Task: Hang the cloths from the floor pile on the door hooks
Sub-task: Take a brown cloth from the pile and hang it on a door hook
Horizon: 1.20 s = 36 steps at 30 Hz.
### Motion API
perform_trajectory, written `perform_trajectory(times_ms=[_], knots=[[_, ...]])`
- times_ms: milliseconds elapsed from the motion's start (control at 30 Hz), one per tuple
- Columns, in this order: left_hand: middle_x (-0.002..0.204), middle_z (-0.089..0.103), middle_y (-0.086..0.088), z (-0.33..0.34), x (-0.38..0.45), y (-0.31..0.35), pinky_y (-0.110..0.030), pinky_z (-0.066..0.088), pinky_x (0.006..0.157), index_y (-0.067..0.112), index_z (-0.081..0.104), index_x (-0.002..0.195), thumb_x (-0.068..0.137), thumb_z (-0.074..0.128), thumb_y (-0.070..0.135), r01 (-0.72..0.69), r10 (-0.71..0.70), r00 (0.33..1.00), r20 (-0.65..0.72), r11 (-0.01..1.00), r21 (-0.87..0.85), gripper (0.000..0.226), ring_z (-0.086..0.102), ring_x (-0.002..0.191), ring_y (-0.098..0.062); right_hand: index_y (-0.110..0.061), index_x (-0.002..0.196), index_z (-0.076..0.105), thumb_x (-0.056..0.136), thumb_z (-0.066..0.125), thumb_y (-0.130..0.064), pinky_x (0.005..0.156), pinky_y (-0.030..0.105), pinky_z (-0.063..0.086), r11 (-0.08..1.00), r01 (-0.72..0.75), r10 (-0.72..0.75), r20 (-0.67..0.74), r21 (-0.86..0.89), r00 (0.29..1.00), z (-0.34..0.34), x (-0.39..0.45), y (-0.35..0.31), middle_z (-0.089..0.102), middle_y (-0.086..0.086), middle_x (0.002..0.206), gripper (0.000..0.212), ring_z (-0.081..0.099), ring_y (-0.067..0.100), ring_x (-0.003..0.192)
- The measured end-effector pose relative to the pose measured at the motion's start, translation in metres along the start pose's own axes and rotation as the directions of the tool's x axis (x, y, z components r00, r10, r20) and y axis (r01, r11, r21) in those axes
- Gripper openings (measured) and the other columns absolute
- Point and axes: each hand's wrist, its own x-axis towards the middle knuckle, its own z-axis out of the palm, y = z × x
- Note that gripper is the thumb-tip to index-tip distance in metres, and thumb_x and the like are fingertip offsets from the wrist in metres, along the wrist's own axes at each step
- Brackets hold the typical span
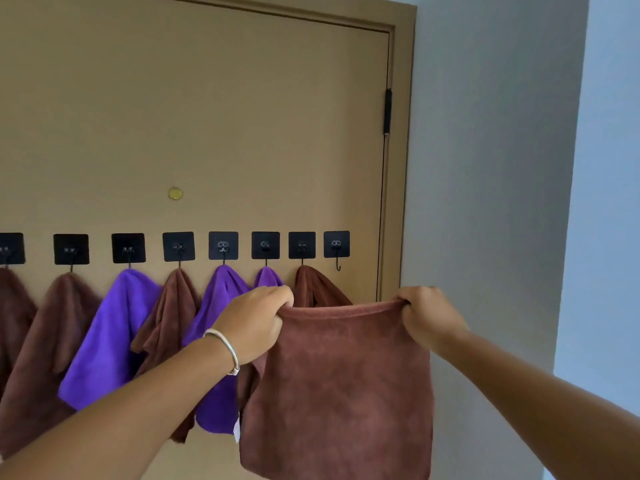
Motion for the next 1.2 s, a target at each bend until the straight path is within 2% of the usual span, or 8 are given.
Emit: perform_trajectory(times_ms=[267, 400, 533, 633, 733, 800, 900, 1200], knots=[[0.072, 0.054, 0.007, 0.04, 0.063, -0.024, -0.031, 0.036, 0.051, 0.033, 0.032, 0.092, 0.077, 0.043, 0.003, -0.042, 0.039, 0.998, 0.047, 0.996, 0.08, 0.035, 0.047, 0.057, -0.011, -0.029, 0.059, 0.05, 0.086, 0.038, -0.002, 0.051, 0.022, 0.035, 0.999, 0.037, -0.035, -0.07, 0.03, 0.997, 0.024, 0.065, 0.031, 0.057, -0.009, 0.065, 0.039, 0.055, 0.009, 0.064], [0.122, 0.045, 0.011, 0.05, 0.082, -0.031, -0.022, 0.035, 0.049, 0.035, 0.042, 0.108, 0.074, 0.047, 0.0, -0.267, 0.268, 0.963, 0.019, 0.95, 0.159, 0.049, 0.046, 0.062, -0.008, -0.035, 0.06, 0.05, 0.087, 0.048, -0.019, 0.053, 0.021, 0.035, 0.995, 0.068, -0.06, -0.104, 0.074, 0.993, 0.031, 0.107, 0.045, 0.055, -0.016, 0.067, 0.032, 0.056, 0.008, 0.067], [0.131, 0.047, 0.006, 0.062, 0.105, -0.042, -0.019, 0.037, 0.05, 0.035, 0.058, 0.106, 0.071, 0.058, -0.002, -0.431, 0.405, 0.902, 0.146, 0.855, 0.289, 0.051, 0.055, 0.063, -0.013, -0.043, 0.094, 0.063, 0.084, 0.057, -0.049, 0.067, 0.022, 0.045, 0.994, 0.096, -0.085, -0.171, 0.057, 0.982, 0.046, 0.138, 0.056, 0.065, -0.02, 0.088, 0.014, 0.059, 0.005, 0.081], [0.12, 0.056, 0.01, 0.074, 0.125, -0.042, -0.027, 0.042, 0.066, 0.035, 0.061, 0.112, 0.078, 0.048, -0.004, -0.292, 0.249, 0.954, 0.167, 0.9, 0.323, 0.053, 0.06, 0.092, -0.018, -0.04, 0.118, 0.053, 0.087, 0.057, -0.048, 0.076, 0.027, 0.048, 0.977, 0.214, -0.213, -0.136, -0.007, 0.968, 0.06, 0.148, 0.054, 0.066, -0.013, 0.101, 0.033, 0.061, 0.013, 0.09], [0.116, 0.057, 0.013, 0.082, 0.139, -0.042, -0.03, 0.043, 0.075, 0.038, 0.058, 0.119, 0.082, 0.041, -0.004, -0.028, 0.005, 0.997, 0.081, 0.958, 0.287, 0.059, 0.058, 0.101, -0.018, -0.037, 0.103, 0.035, 0.093, 0.046, -0.023, 0.06, 0.031, 0.043, 0.893, 0.429, -0.438, -0.044, -0.133, 0.898, 0.064, 0.153, 0.046, 0.06, -0.005, 0.091, 0.021, 0.055, 0.02, 0.074], [0.115, 0.055, 0.011, 0.084, 0.145, -0.045, -0.031, 0.041, 0.072, 0.041, 0.055, 0.122, 0.082, 0.039, -0.004, 0.055, -0.069, 0.997, 0.04, 0.959, 0.278, 0.063, 0.058, 0.099, -0.02, -0.033, 0.1, 0.035, 0.088, 0.028, -0.027, 0.051, 0.028, 0.03, 0.844, 0.498, -0.507, 0.007, -0.2, 0.862, 0.061, 0.157, 0.044, 0.048, -0.006, 0.085, 0.016, 0.042, 0.016, 0.062], [0.112, 0.052, 0.007, 0.084, 0.153, -0.048, -0.033, 0.042, 0.072, 0.046, 0.05, 0.129, 0.084, 0.038, -0.003, 0.072, -0.099, 0.992, 0.078, 0.951, 0.3, 0.067, 0.057, 0.099, -0.022, -0.027, 0.11, 0.056, 0.071, 0.01, -0.054, 0.059, 0.027, 0.03, 0.898, 0.429, -0.426, 0.054, -0.093, 0.903, 0.057, 0.163, 0.048, 0.052, -0.004, 0.093, 0.067, 0.044, 0.017, 0.07], [0.116, 0.052, -0.004, 0.101, 0.192, -0.03, -0.034, 0.043, 0.074, 0.031, 0.05, 0.13, 0.091, 0.042, 0.005, 0.137, -0.209, 0.972, 0.103, 0.871, 0.471, 0.048, 0.06, 0.098, -0.028, -0.022, 0.117, 0.053, 0.097, 0.041, -0.023, 0.072, 0.032, 0.047, 0.936, 0.246, -0.255, -0.001, -0.253, 0.967, 0.069, 0.184, 0.039, 0.057, 0.005, 0.11, 0.024, 0.055, 0.022, 0.086]])
